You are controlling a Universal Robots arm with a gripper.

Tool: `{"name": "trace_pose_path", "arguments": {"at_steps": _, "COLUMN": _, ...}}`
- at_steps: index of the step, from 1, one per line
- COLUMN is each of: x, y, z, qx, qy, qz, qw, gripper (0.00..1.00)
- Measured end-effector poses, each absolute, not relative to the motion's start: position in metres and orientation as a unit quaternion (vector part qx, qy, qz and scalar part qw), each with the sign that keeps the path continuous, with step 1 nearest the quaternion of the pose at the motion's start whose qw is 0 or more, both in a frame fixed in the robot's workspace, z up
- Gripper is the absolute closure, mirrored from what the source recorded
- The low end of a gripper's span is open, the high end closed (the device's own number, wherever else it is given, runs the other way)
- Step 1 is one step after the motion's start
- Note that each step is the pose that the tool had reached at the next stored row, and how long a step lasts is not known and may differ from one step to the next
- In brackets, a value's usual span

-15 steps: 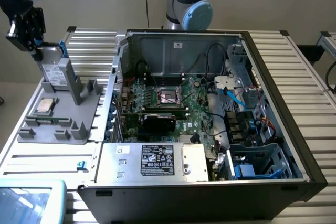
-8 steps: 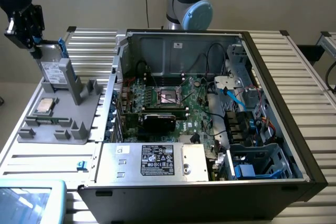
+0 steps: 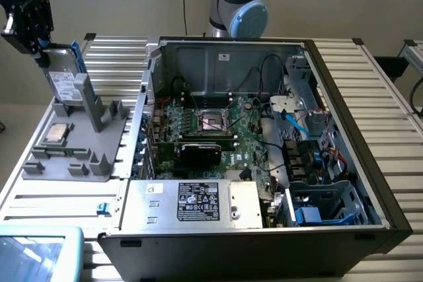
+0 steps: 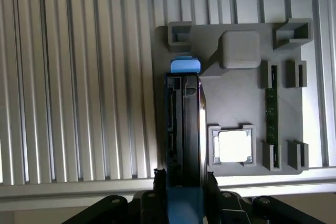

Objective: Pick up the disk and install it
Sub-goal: 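Pick up the disk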

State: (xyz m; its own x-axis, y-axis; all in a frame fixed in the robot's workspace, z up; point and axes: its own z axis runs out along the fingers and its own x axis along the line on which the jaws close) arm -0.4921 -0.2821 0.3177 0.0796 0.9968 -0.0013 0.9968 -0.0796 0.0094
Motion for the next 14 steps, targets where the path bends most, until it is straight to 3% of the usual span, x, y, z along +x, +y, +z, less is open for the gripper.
{"name": "trace_pose_path", "arguments": {"at_steps": 14, "x": -0.492, "y": -0.281, "z": 0.367, "qx": 0.735, "qy": 0.678, "qz": 0.003, "qw": 0.003, "gripper": 0.63}}
